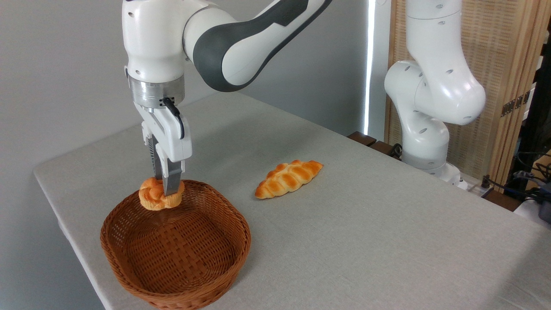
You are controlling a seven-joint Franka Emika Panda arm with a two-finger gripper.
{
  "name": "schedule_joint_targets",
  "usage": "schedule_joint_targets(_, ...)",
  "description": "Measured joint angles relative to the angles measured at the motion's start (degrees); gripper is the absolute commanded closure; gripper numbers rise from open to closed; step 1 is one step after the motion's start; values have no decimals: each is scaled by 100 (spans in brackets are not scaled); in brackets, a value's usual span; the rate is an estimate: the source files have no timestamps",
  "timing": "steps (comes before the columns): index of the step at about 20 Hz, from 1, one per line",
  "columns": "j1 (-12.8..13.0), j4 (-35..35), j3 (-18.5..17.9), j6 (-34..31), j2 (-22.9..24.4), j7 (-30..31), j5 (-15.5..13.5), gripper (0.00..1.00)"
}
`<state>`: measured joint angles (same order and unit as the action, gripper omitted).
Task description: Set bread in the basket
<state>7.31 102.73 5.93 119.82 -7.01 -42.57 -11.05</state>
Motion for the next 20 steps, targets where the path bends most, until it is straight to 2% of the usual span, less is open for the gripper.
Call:
schedule_joint_targets(7,0,-16,0,19,0,-6,0,18)
schedule_joint_targets(8,0,-17,1,19,0,-7,0,15)
schedule_joint_targets(9,0,-18,1,18,0,-7,0,5)
schedule_joint_targets(10,0,-18,1,19,0,-7,0,0)
schedule_joint_targets(20,-40,-82,-68,-102,169,93,0,0)
